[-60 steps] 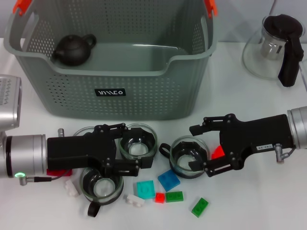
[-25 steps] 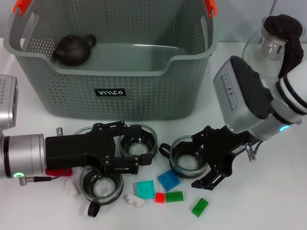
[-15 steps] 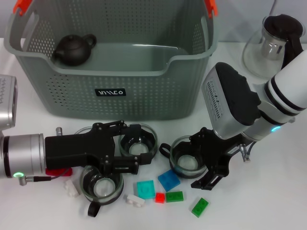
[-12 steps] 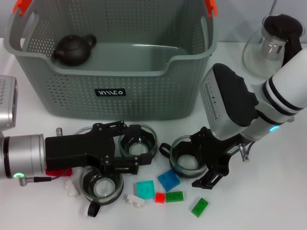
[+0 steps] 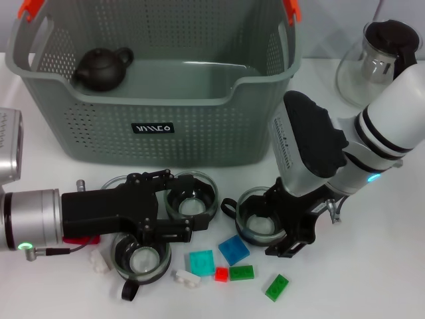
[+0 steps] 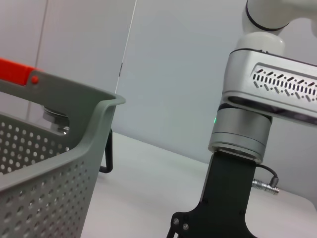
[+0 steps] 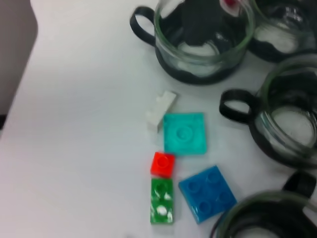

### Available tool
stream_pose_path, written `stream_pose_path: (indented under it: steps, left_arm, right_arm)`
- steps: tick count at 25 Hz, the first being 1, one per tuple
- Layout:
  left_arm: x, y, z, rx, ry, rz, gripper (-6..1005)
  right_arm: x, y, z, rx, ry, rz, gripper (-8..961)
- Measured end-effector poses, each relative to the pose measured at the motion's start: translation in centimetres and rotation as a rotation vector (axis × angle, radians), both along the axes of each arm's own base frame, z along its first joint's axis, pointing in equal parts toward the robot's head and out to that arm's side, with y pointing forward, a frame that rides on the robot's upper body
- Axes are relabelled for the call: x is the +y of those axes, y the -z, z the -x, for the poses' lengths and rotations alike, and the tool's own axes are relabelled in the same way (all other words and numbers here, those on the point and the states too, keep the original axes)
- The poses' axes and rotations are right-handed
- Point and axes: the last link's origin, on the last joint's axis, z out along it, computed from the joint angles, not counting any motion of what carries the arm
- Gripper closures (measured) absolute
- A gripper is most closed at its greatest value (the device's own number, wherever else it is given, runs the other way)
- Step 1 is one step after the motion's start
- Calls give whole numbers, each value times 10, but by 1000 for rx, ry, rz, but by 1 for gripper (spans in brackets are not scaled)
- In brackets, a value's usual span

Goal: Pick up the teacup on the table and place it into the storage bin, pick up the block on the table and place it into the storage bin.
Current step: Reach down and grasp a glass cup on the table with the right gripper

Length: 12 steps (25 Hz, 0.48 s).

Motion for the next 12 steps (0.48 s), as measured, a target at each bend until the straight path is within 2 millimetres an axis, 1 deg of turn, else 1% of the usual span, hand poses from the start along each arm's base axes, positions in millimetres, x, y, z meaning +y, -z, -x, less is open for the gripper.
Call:
stream_pose_path:
  steps: [4, 12]
  left_arm:
    - [-1, 0, 1, 0, -4, 0, 170]
    - [-3, -1, 5, -1, -17, -11, 170]
  right_arm:
    - [1, 1, -1, -42, 5, -12, 225]
    - [1, 0, 2, -47, 30, -23, 412]
